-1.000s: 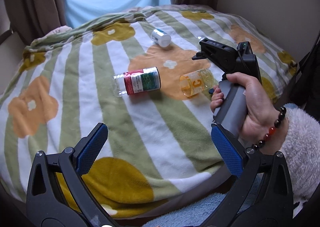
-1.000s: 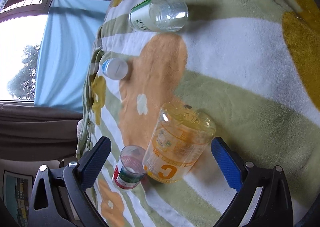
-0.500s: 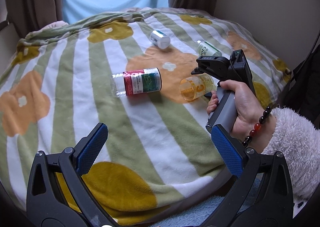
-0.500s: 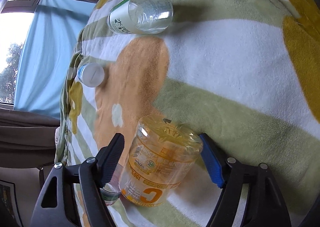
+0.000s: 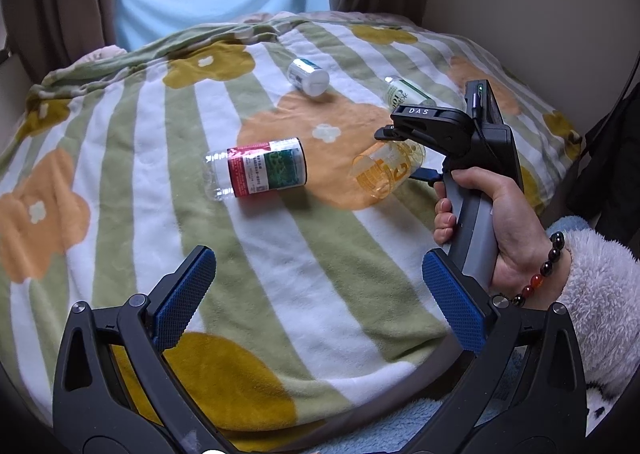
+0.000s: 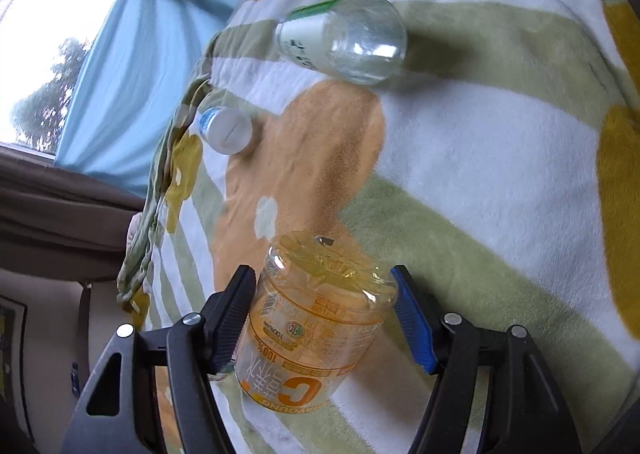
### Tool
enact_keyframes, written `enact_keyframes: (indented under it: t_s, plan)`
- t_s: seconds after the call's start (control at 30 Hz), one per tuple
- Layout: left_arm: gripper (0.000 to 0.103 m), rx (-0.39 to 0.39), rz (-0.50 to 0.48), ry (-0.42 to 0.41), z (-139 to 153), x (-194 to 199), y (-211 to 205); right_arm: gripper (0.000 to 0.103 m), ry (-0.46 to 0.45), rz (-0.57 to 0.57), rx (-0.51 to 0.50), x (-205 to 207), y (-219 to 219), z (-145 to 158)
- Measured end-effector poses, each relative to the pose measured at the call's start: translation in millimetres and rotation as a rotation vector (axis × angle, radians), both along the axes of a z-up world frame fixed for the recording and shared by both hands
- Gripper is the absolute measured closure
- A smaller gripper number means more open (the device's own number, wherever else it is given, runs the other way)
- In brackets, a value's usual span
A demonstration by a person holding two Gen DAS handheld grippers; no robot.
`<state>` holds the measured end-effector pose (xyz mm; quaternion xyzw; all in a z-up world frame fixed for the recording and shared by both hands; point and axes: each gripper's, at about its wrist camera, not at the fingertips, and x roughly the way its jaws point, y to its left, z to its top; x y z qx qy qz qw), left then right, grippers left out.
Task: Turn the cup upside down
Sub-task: 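Rotate the jar with the right tool and stand it upside down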
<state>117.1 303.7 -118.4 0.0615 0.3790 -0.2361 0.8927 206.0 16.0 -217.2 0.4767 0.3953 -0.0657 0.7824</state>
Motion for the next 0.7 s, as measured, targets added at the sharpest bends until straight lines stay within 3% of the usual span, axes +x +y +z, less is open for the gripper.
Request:
enact_keyframes:
  t_s: [0.2, 0.43, 0.7]
  plan:
    - [0.000, -0.040, 0.008, 0.013, -4, 5, -6, 0.039, -0.178, 0.240, -0.400, 14, 18, 31]
    - [0.000, -0.077, 0.011, 0.034, -7, 13, -13, 0.039, -0.334, 0.458, -0.868, 15, 47, 31]
    - [0.000, -0.094, 0.015, 0.057, -13, 20, -17, 0.039, -0.426, 0.621, -1.115, 4, 71, 15]
